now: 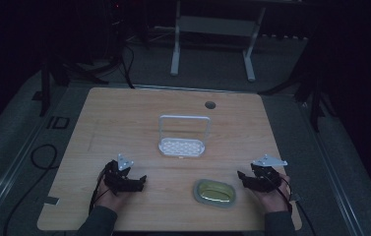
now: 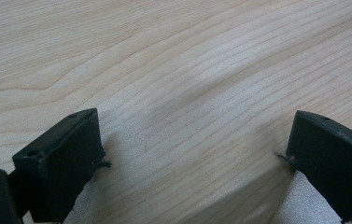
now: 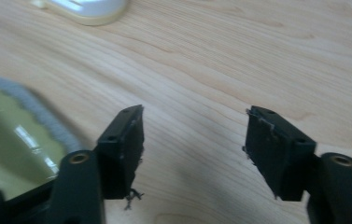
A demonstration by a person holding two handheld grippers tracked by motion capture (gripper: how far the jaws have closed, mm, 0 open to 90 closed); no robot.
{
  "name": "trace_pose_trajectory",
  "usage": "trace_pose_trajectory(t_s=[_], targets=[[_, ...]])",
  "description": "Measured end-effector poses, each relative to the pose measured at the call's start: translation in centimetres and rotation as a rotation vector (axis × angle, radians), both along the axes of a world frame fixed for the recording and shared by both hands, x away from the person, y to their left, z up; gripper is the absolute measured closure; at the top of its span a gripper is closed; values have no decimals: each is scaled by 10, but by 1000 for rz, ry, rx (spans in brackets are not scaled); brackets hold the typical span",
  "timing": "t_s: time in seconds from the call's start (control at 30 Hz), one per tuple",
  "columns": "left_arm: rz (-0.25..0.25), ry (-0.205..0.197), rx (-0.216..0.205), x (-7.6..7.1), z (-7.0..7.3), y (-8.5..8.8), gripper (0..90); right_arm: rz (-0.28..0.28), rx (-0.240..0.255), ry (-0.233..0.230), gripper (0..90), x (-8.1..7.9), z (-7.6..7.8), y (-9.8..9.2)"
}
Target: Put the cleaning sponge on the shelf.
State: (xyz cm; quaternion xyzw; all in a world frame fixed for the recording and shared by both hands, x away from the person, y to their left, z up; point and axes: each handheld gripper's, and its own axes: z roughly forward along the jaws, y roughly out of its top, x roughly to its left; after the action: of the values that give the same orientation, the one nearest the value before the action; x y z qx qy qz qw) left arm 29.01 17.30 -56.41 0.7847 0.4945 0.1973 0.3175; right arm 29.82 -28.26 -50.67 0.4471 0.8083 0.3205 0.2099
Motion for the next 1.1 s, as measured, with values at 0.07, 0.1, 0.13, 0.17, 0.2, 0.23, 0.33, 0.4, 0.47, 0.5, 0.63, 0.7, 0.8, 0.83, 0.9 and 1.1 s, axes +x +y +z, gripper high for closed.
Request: trace_pose_trajectory(t_s=[0.07, 0.1, 0.13, 0.17, 0.2, 0.23, 0.33, 0.4, 0.47, 0.5, 0.63, 0.7, 0.8, 0.83, 0.9, 1.1], targets=[[0, 0, 0, 0, 0, 0, 35, 24, -13, -2, 408, -1, 4, 1], [0, 0, 0, 0, 0, 0, 36, 31, -11, -4, 418, -1, 6, 1], [0, 0, 0, 0, 0, 0, 36, 37, -5, -2, 425, -1, 7, 1], [0, 0, 0, 0, 0, 0, 36, 42, -2, 0, 434, -1, 9, 2], [0, 0, 0, 0, 0, 0, 36, 51, -1, 1, 441, -1, 10, 2], [0, 0, 0, 0, 0, 0, 36, 51, -1, 1, 441, -1, 10, 2], [0, 0, 0, 0, 0, 0, 36, 82, -6, 4, 466, -2, 15, 3], [0, 0, 0, 0, 0, 0, 36, 110, -19, 4, 479, -2, 19, 5], [0, 0, 0, 0, 0, 0, 36, 136, -34, 4, 491, -3, 22, 7], [0, 0, 0, 0, 0, 0, 36, 145, -41, 8, 493, -3, 24, 8], [0, 0, 0, 0, 0, 0, 36, 190, -63, 14, 507, -3, 30, 12], [0, 0, 0, 0, 0, 0, 35, 213, -71, 18, 512, -2, 32, 14], [0, 0, 0, 0, 0, 0, 35, 242, -81, 31, 520, -1, 34, 17], [0, 0, 0, 0, 0, 0, 36, 255, -79, 38, 523, 0, 35, 17], [0, 0, 0, 0, 0, 0, 35, 273, -81, 51, 531, 0, 36, 19], [0, 0, 0, 0, 0, 0, 36, 338, -100, 75, 560, 1, 40, 27]])
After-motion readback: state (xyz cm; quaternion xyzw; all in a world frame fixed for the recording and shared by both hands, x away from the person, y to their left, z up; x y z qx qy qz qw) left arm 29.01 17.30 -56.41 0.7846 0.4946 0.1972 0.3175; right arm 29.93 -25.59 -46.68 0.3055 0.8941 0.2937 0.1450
